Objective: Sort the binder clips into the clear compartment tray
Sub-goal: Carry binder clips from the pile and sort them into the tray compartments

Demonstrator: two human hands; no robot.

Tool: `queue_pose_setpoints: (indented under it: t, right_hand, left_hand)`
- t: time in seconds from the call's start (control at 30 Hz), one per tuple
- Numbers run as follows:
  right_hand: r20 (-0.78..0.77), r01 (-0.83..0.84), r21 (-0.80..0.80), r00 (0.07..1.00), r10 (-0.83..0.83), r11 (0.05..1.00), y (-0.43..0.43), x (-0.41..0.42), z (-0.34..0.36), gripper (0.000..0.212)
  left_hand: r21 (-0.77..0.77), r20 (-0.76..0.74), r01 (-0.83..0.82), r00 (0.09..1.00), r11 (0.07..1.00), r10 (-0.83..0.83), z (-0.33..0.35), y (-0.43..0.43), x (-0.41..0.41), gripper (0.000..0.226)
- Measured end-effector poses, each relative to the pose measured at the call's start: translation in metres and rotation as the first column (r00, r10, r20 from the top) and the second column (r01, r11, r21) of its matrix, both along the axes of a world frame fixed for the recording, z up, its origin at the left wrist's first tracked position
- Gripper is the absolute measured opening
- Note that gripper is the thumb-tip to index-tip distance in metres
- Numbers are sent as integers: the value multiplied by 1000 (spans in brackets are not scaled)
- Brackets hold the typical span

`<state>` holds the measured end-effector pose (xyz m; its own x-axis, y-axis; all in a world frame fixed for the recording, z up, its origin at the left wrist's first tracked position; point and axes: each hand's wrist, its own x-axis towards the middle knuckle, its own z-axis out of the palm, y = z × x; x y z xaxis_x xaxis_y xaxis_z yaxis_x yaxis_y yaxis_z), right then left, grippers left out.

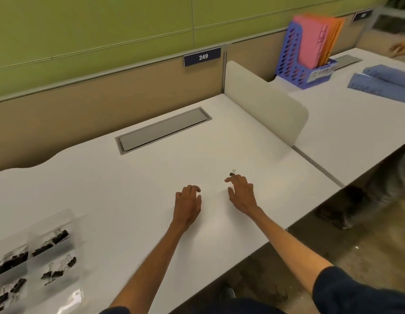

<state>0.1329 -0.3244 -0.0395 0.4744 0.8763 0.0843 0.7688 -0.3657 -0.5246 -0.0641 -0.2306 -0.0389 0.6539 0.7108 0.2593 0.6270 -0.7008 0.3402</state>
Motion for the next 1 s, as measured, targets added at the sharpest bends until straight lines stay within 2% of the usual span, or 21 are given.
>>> queue_pose_setpoints:
  t: [0.23, 0.33, 0.43, 0.53, 0.63, 0.77, 0.9, 1.0]
  right_hand:
    - [61, -92, -220, 992, 107, 971, -11, 44, -15, 40]
    - [72, -48, -191, 995, 63, 980, -18, 59, -20, 41]
    - [74, -1, -169, 997, 13, 986, -26, 75, -23, 51]
    - [15, -9, -164, 1000, 11, 986, -32, 89, -24, 56]
    - [-61, 34, -144, 997, -43, 989, -36, 92, -26, 49]
    - [-71, 91, -97, 993, -98, 991, -36, 88, -30, 36]
    - [-91, 116, -81, 988, -124, 990, -36, 88, -30, 34]
    - [-39, 117, -59, 992, -119, 991, -37, 87, -34, 34]
  left_hand:
    - [-93, -55, 75, 995, 993, -80, -3, 1, 50, 23]
    - [-115, -96, 108, 988, 987, -120, -5, 3, 68, 26]
    - [-173, -141, 113, 980, 978, -138, -6, 2, 89, 33]
    - [-269, -205, 47, 973, 962, -105, -5, -3, 112, 50]
    - [-301, -261, 20, 960, 953, -102, -5, -6, 132, 59]
    - [-305, -284, 38, 950, 952, -129, -8, -3, 149, 60]
    - [-283, -313, 59, 938, 957, -150, -9, 2, 155, 60]
    - [-282, -351, 71, 920, 957, -172, -6, 4, 157, 53]
